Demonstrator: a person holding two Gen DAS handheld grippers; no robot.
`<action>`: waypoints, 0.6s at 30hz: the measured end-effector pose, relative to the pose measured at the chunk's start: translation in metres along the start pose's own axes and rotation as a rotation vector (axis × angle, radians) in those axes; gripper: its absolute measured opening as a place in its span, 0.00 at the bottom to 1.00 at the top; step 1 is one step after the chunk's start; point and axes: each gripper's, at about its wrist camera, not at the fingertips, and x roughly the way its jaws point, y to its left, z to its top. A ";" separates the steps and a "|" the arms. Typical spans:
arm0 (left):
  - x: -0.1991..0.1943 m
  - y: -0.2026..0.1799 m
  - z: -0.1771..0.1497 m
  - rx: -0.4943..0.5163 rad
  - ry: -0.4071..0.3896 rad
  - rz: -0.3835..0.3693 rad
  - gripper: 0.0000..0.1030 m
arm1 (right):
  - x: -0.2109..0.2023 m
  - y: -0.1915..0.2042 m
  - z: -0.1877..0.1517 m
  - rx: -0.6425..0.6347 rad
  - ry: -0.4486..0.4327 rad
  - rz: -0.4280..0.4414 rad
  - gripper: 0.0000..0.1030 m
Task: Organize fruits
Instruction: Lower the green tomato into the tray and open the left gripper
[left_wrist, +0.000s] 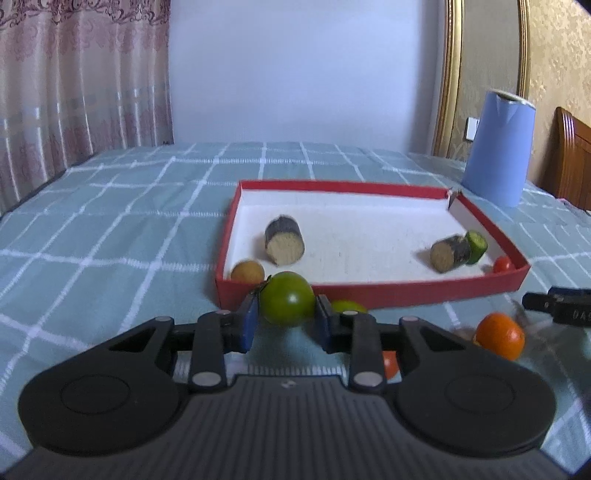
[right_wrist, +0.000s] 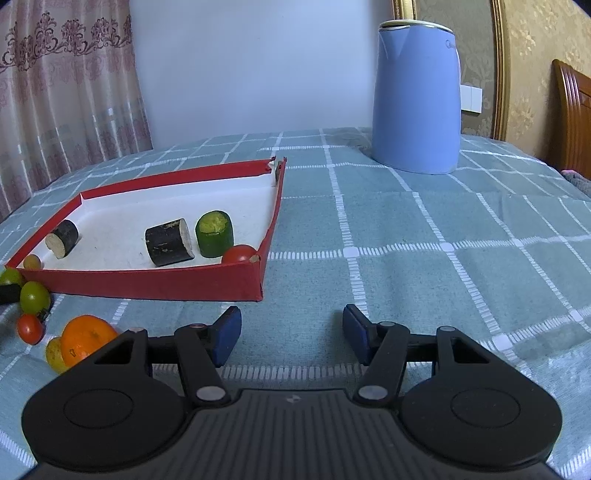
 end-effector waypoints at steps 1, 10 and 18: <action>-0.001 -0.001 0.003 0.006 -0.009 -0.001 0.29 | 0.000 0.000 0.000 0.000 0.000 0.000 0.58; 0.019 -0.012 0.024 0.020 -0.010 -0.017 0.29 | 0.001 0.003 0.000 -0.004 0.002 -0.005 0.58; 0.047 -0.002 0.030 -0.055 0.055 -0.037 0.29 | 0.001 0.003 0.000 -0.003 0.002 -0.005 0.58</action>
